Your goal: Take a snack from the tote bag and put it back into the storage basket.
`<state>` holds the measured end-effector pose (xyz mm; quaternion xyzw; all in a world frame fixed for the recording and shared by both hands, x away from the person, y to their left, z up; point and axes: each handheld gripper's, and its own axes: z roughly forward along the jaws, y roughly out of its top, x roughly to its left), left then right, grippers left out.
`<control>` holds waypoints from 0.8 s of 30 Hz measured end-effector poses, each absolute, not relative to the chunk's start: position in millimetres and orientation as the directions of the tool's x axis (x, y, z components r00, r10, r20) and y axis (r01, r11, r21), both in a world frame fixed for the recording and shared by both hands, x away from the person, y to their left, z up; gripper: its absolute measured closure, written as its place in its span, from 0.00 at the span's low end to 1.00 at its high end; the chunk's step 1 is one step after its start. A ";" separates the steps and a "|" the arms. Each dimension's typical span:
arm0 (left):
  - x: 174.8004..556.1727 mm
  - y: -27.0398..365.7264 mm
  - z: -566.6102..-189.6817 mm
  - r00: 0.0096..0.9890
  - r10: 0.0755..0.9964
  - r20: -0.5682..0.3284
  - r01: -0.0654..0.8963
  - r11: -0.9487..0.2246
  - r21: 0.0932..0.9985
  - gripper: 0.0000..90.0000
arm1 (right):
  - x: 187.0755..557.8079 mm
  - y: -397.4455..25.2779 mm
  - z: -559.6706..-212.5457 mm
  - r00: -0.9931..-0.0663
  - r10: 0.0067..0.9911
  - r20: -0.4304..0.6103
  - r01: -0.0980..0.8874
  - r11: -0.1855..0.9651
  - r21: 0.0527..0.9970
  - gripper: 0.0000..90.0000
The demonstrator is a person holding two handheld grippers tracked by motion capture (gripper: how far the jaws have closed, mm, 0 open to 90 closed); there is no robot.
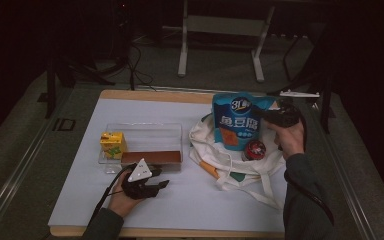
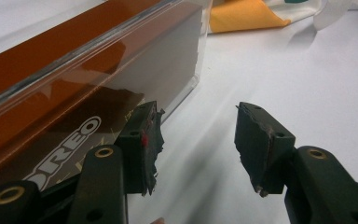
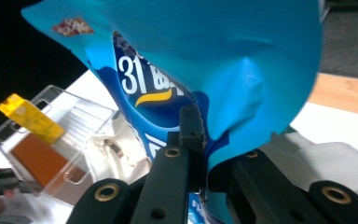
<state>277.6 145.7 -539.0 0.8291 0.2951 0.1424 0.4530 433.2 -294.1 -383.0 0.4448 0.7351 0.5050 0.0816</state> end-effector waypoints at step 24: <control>278.2 147.6 -539.4 0.786 0.616 -0.051 0.367 -0.398 0.841 0.52 | 430.7 -281.1 -366.5 -0.551 0.707 0.443 0.621 -0.007 0.784 0.99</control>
